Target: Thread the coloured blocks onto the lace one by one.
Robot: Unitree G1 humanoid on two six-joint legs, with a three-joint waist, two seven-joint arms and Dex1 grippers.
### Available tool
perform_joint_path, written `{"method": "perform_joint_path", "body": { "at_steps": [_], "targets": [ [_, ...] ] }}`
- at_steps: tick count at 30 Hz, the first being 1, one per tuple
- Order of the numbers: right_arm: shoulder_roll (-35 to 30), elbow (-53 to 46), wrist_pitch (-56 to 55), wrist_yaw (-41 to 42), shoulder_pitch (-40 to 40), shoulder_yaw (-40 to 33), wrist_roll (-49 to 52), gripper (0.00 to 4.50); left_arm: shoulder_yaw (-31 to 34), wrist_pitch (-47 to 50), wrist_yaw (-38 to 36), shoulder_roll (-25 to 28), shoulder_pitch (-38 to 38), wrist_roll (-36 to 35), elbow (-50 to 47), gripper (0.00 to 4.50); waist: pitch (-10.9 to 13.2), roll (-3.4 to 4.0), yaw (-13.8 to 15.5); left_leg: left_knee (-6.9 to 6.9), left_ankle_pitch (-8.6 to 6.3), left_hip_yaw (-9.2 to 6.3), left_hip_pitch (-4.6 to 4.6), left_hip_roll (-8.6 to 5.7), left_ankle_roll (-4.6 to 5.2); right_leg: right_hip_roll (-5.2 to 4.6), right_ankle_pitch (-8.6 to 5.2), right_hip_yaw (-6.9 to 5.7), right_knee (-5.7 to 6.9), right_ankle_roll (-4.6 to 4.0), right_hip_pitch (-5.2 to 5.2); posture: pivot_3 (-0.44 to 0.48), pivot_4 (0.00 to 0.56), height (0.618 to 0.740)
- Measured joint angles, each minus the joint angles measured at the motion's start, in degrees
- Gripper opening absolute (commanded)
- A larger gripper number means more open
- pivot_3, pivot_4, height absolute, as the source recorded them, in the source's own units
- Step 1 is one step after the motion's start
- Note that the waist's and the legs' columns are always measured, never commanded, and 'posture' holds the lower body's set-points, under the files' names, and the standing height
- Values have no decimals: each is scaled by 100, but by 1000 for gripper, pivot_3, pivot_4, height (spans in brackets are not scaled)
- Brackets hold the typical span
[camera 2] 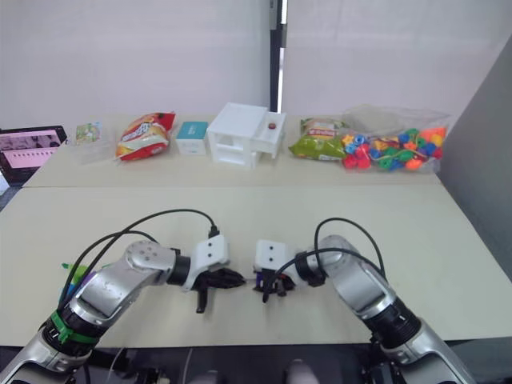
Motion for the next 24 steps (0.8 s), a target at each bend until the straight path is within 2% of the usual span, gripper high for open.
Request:
{"method": "perform_joint_path", "body": {
  "at_steps": [8,23,24],
  "targets": [
    [-36,-109,125,-30,34,2,17,1379,-144,-676,-18,-437,1,203,573,0,-1,0,9,1,0,-1,0,-1,0,-1,0,0,0,0,1,0,150,740],
    [-90,-233,336,-101,85,-4,47,1379,-182,-1022,-248,-661,-79,350,1054,0,-15,-4,52,3,0,-2,4,-3,0,-1,0,-2,-6,0,12,0,150,740],
    [-95,-238,344,-102,86,-4,47,1379,-161,-1032,-253,-677,-81,366,1060,330,-16,-4,59,3,0,-3,5,-3,0,-1,0,-2,-5,0,12,0,150,740]
  ]
}}
